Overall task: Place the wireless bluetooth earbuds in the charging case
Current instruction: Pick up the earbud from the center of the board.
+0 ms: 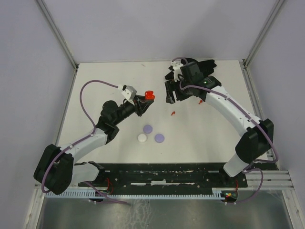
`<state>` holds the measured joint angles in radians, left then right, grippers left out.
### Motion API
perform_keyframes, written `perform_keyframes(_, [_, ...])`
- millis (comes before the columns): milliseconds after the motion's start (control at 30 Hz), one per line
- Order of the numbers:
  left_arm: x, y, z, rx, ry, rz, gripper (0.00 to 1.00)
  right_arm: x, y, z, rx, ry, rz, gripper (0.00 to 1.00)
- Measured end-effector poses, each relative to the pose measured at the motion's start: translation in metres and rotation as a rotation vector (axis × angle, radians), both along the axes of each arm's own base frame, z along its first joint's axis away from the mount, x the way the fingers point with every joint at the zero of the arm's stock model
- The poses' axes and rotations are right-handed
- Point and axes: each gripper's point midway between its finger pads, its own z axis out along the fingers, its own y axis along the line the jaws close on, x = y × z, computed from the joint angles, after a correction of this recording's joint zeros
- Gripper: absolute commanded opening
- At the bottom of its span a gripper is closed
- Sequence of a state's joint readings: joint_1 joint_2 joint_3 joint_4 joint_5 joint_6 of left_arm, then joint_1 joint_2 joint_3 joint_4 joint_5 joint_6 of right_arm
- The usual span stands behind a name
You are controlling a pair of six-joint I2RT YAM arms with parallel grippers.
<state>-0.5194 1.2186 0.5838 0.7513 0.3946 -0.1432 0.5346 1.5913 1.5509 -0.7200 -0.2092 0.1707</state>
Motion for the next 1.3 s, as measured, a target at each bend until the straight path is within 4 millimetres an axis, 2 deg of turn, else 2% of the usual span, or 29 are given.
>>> perform_keyframes(133, [0.006, 0.005, -0.004, 0.008, 0.012, 0.045, 0.03, 0.012, -0.016, -0.05, -0.127, 0.088, -0.107, 0.75])
perform_keyframes(167, [0.007, 0.005, -0.004, 0.008, 0.013, 0.049, 0.03, 0.012, -0.017, -0.053, -0.134, 0.093, -0.114, 0.75])
perform_keyframes(367, [0.007, 0.006, -0.006, 0.013, 0.02, 0.055, 0.03, 0.023, -0.032, -0.099, -0.229, 0.184, -0.285, 0.71])
perform_keyframes(600, [0.007, 0.007, -0.014, 0.035, 0.042, 0.055, 0.03, 0.027, -0.038, -0.15, -0.284, 0.292, -0.424, 0.66])
perform_keyframes(767, [0.007, 0.007, -0.016, 0.042, 0.048, 0.055, 0.03, 0.028, -0.036, -0.173, -0.284, 0.343, -0.484, 0.62])
perform_keyframes(1133, [0.007, 0.007, -0.015, 0.048, 0.037, 0.056, 0.03, 0.029, -0.031, -0.209, -0.284, 0.418, -0.558, 0.48])
perform_keyframes(1300, [0.007, 0.007, -0.015, 0.048, 0.034, 0.055, 0.03, 0.038, -0.024, -0.208, -0.252, 0.411, -0.578, 0.46])
